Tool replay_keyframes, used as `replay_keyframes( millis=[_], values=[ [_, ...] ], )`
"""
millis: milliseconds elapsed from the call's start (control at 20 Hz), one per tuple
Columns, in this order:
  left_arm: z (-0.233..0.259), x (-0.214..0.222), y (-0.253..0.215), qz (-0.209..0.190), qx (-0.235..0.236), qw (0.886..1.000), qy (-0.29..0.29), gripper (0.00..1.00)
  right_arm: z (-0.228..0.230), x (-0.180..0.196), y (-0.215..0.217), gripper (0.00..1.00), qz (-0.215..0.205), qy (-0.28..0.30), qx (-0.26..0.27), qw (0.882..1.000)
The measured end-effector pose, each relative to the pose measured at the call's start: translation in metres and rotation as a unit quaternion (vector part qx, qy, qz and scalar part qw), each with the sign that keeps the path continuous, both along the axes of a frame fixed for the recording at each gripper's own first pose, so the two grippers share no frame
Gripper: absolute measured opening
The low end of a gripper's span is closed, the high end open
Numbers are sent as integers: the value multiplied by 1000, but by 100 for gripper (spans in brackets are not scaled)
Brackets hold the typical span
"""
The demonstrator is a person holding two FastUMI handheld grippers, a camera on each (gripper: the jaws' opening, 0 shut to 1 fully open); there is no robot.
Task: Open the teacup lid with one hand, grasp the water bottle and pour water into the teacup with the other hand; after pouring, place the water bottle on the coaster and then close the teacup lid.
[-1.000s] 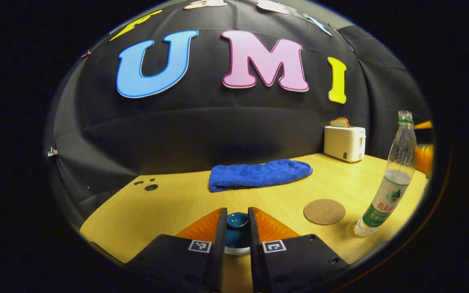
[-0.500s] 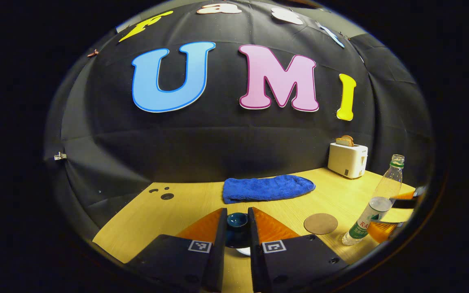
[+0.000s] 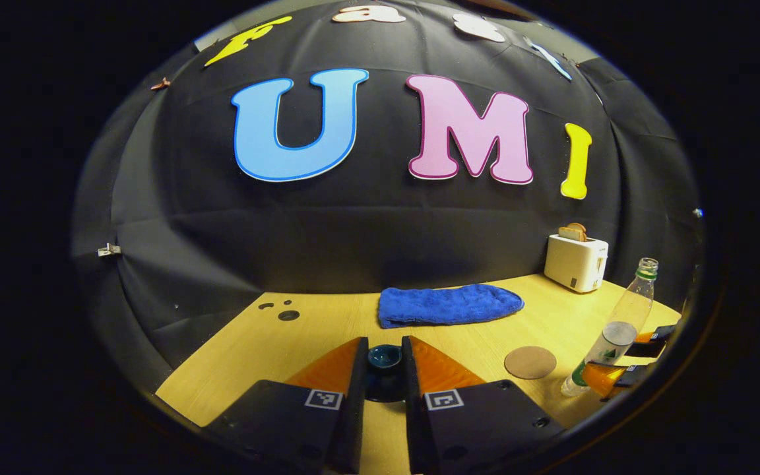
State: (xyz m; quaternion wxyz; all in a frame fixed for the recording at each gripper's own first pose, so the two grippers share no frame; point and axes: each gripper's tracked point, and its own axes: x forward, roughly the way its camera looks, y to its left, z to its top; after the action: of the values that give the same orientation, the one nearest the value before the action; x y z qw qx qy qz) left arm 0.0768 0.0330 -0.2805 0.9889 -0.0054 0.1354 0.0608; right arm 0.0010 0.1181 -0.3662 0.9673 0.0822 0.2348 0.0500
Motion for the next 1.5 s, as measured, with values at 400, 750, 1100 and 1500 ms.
replay_keyframes(
  millis=[400, 750, 1100, 1500],
  values=[
    [12, -14, 26, 31, -6, 999, -2, 31, 38, 49, -13, 75, 42, -41, -193, 979],
    [20, -26, 44, 44, 10, 999, -4, 31, 46, 74, -7, 75, 88, -58, -340, 935],
    [19, -39, 54, 55, 8, 998, 1, 31, 48, 91, 19, 75, 151, -82, -445, 879],
    [22, -50, 68, 70, 9, 997, 2, 31, 28, 108, 45, 75, 219, -83, -532, 814]
  ],
)
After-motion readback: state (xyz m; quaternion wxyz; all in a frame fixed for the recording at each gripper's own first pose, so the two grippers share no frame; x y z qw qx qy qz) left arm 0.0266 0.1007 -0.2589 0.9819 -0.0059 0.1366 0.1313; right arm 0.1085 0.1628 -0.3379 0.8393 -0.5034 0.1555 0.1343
